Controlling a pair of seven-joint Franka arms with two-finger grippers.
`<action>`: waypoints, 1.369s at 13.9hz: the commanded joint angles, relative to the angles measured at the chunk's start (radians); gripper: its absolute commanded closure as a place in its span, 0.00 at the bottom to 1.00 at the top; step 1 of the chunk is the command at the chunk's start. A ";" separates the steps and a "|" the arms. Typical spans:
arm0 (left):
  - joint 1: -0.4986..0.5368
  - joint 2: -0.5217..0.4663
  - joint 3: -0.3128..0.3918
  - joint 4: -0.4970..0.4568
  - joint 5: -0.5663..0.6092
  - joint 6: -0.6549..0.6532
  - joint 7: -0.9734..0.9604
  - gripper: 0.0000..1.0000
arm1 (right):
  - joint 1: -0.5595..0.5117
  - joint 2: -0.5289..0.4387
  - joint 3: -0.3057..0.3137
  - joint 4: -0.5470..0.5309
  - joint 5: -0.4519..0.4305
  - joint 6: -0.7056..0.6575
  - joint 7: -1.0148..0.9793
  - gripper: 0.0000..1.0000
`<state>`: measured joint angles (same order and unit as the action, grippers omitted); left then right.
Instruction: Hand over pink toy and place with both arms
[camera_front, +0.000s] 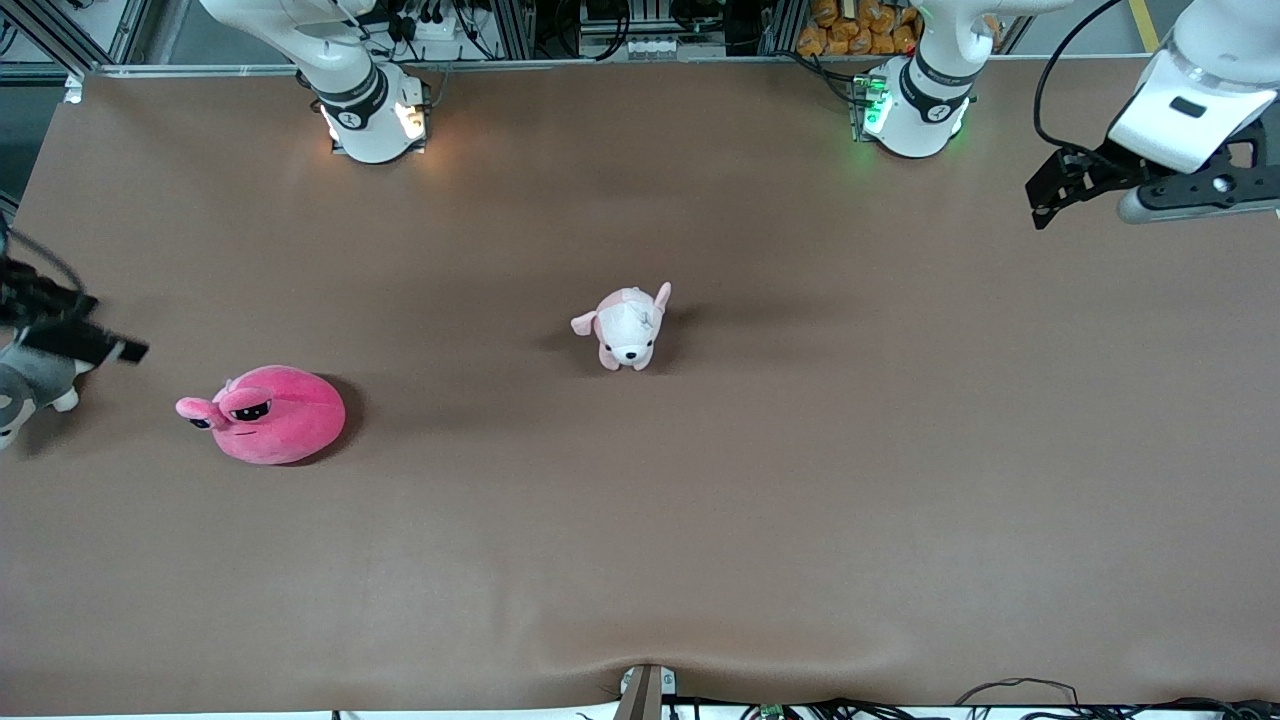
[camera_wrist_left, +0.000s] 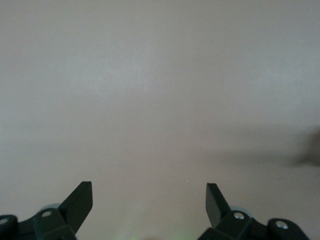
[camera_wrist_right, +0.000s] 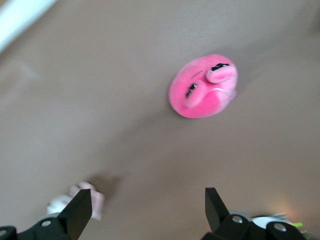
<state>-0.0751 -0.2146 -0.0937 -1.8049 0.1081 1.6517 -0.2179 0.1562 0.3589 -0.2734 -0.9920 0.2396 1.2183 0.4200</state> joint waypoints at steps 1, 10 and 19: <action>-0.029 -0.003 0.057 0.018 -0.020 -0.004 0.019 0.00 | 0.008 -0.020 -0.015 -0.031 -0.052 -0.020 -0.279 0.00; -0.017 0.103 0.062 0.156 -0.098 -0.089 0.012 0.00 | -0.021 -0.273 -0.012 -0.434 -0.172 0.202 -0.629 0.00; -0.018 0.121 0.062 0.162 -0.091 -0.090 0.017 0.00 | -0.010 -0.337 -0.006 -0.487 -0.273 0.240 -0.791 0.00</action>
<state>-0.0903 -0.1088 -0.0340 -1.6761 0.0123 1.5882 -0.2148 0.1355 0.0424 -0.2854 -1.4759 0.0043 1.4527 -0.3617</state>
